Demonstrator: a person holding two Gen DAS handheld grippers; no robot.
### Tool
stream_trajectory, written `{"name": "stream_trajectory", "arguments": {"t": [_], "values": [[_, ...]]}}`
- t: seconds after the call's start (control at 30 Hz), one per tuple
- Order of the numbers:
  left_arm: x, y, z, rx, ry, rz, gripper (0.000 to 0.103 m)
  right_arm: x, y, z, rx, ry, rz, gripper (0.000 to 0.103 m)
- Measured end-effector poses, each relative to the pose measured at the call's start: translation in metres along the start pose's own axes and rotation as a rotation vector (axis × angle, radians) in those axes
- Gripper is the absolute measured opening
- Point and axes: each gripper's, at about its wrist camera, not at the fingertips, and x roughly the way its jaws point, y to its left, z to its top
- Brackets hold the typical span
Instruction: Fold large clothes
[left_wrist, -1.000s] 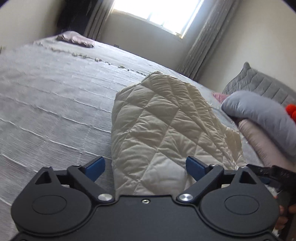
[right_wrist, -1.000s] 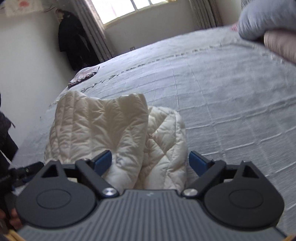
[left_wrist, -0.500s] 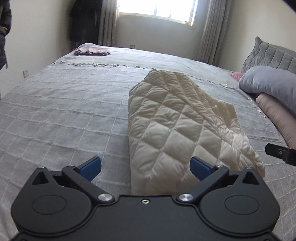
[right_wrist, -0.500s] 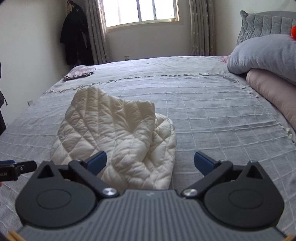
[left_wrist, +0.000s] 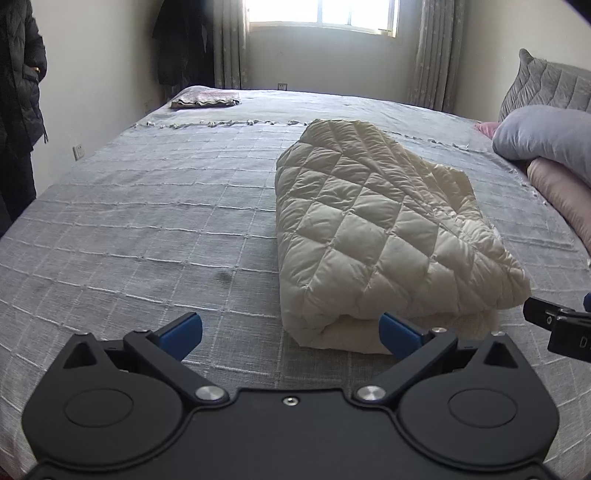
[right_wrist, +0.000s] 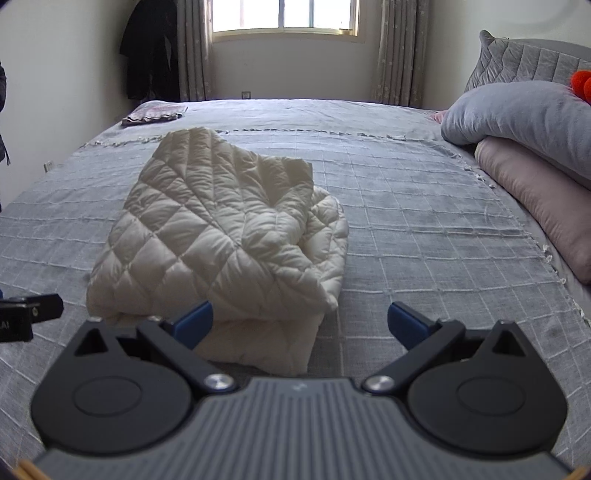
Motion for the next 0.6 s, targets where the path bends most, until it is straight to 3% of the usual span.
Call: {"name": "stream_trajectory", "arguments": {"t": [0.6], "values": [[-0.001, -0.017, -0.01, 0.046, 0.014, -0.003, 0.103, -0.004, 0.007, -0.007, -0.011, 0.005, 0.003, 0.103]]}}
